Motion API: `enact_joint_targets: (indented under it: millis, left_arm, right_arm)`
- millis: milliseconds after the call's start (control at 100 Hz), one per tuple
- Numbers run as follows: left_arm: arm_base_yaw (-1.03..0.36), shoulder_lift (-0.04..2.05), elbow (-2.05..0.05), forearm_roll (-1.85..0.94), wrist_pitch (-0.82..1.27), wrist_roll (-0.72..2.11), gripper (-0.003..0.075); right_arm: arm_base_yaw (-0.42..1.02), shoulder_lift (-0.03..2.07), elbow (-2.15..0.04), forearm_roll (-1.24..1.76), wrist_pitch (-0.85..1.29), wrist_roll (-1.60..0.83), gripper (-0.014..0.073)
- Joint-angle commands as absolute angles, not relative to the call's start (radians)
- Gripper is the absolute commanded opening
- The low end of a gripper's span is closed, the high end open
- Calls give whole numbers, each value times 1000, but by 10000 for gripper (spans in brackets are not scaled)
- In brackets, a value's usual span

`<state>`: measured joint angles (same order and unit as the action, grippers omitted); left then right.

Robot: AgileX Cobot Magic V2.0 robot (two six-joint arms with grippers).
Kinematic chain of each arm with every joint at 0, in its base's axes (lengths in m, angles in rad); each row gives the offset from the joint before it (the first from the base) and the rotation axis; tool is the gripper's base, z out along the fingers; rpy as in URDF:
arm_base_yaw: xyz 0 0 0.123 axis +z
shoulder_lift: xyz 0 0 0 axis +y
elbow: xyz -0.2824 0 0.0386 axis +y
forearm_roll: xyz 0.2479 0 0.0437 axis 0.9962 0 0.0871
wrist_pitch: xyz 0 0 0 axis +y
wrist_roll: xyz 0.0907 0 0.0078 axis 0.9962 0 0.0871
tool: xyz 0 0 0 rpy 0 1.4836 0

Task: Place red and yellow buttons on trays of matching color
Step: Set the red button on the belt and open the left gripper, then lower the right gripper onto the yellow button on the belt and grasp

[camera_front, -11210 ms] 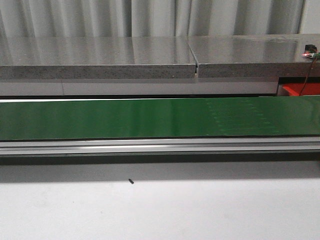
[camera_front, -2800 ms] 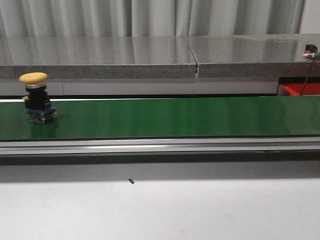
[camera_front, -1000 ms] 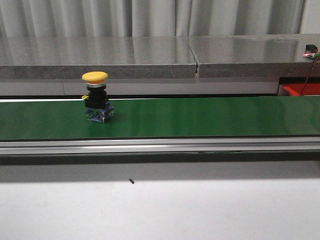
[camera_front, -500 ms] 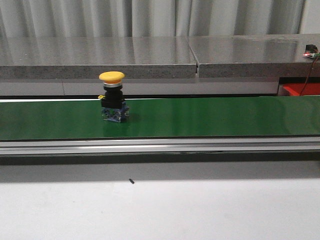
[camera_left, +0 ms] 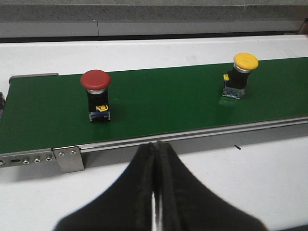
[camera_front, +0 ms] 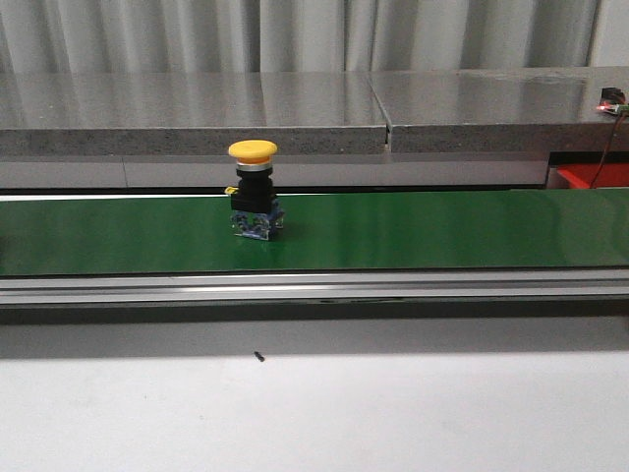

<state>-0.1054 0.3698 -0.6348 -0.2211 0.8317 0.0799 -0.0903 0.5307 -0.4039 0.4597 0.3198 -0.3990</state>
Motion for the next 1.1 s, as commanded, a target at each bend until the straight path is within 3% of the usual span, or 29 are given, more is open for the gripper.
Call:
enact_joint_targets:
  millis: [0, 430, 980, 1090]
  left_arm:
    - [-112, 374, -660, -240, 776, 78, -20]
    - [-112, 374, -660, -240, 776, 78, -20]
    - [-112, 374, -660, -240, 774, 78, -20]
    - [-112, 374, -660, -240, 774, 78, -20]
  right_arm:
    - [-90, 529, -431, 475, 261, -405, -66]
    - [-62, 807, -718, 467, 465, -431, -66]
    - [175, 1278, -1155, 453, 678, -405, -64]
    - [235, 1378, -1245, 383, 732, -293, 0]
